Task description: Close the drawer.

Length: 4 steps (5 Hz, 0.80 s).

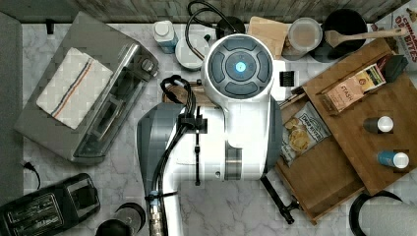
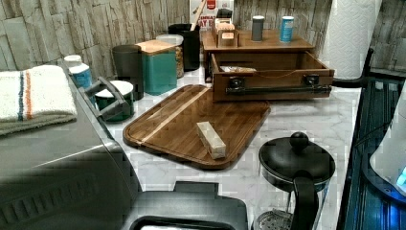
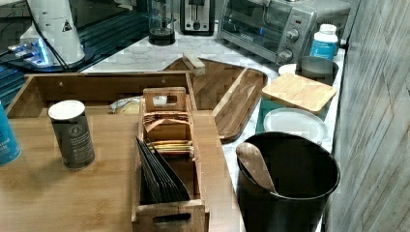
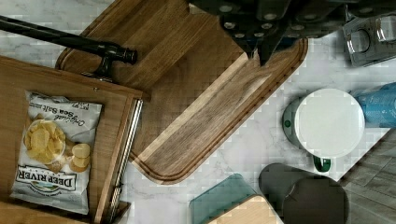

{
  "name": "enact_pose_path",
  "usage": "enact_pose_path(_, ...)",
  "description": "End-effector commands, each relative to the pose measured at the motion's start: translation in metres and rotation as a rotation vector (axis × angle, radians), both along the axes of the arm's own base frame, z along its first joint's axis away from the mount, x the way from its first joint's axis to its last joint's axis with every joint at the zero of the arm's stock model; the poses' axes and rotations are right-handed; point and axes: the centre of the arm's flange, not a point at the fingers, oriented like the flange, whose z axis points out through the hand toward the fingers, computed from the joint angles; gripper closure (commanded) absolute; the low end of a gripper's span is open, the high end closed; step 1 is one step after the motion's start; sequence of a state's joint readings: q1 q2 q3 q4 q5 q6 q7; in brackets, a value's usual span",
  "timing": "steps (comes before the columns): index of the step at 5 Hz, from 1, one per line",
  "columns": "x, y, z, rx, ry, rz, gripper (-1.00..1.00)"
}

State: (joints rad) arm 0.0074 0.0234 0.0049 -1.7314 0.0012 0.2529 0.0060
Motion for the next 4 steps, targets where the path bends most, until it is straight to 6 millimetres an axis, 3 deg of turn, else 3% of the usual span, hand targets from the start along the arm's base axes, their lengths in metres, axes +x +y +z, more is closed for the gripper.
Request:
enact_pose_path(1, 0.002, 0.000, 0.002, 0.000, -0.020, 0.001, 1.00)
enact_pose_path(3, -0.020, 0.005, -0.034, -0.008, -0.029, 0.297, 1.00)
enact_pose_path(4, -0.037, 0.008, -0.069, 0.013, -0.041, 0.515, 1.00)
